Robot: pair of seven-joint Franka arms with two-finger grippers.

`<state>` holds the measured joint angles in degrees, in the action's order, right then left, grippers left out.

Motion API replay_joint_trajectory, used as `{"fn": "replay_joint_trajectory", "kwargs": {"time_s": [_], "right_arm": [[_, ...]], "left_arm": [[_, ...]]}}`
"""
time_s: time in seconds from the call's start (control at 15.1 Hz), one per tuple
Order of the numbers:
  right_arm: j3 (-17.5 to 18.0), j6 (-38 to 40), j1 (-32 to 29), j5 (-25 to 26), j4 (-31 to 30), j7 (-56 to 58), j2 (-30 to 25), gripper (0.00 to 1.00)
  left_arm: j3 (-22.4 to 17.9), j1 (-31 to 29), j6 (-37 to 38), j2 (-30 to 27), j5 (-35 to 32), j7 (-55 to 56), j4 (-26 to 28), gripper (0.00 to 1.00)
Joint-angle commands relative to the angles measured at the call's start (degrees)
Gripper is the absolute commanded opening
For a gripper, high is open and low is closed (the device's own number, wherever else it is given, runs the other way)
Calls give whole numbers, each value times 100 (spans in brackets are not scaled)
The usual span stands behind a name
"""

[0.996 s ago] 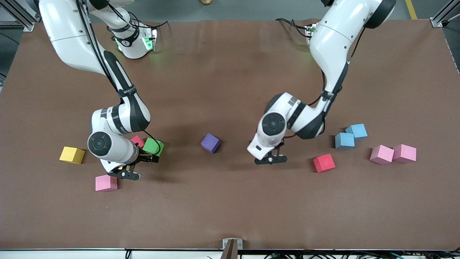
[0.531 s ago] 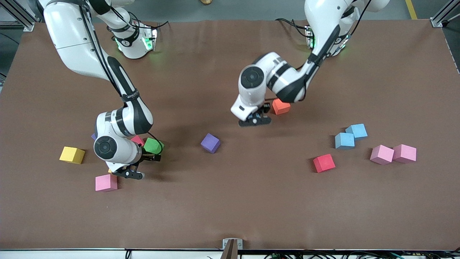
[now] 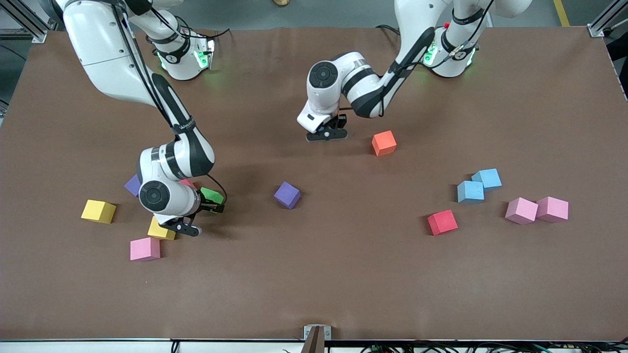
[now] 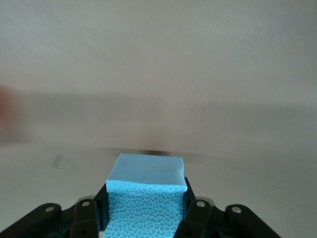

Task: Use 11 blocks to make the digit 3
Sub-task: 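Carry the blue cube to mid-table and release it with the left gripper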

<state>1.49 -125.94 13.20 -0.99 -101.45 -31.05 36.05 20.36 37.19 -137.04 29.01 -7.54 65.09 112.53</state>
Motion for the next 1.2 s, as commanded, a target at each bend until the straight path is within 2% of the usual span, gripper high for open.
{"fn": "replay_joint_trajectory", "kwargs": {"time_s": [0.0, 0.13, 0.33, 0.47, 0.6, 0.73, 0.93, 1.0, 1.13], "right_arm": [[0, -19, 86, -16, -341, -340, -335, 99], [0, -19, 95, -16, -341, -341, -336, 97], [0, -19, 86, -16, -341, -341, -336, 92], [9, -27, 86, -16, -341, -341, -336, 84], [18, -27, 69, -42, -341, -341, -327, 74], [9, -89, 51, -435, -341, -332, -335, 62], [18, -159, 78, -490, -332, -332, -344, 29], [18, -168, 104, -490, -323, -332, -405, 23], [18, -107, 165, -490, -262, -271, -616, 21]], "left_arm": [[-23, 131, -305, 201, -588, 320, 6, 13], [-6, 113, -314, 280, -897, 530, -29, 13], [-6, 113, -314, 289, -899, 575, -55, 13], [-6, 113, -314, 289, -899, 680, -73, 13], [-6, 122, -314, 289, -898, 768, -90, 13], [-6, 122, -323, 289, -898, 795, -99, 13], [-6, 166, -323, 368, -916, 795, -231, 15], [-6, 175, -323, 386, -907, 795, -249, 16], [-6, 175, -323, 377, -916, 795, -240, 17]]}}
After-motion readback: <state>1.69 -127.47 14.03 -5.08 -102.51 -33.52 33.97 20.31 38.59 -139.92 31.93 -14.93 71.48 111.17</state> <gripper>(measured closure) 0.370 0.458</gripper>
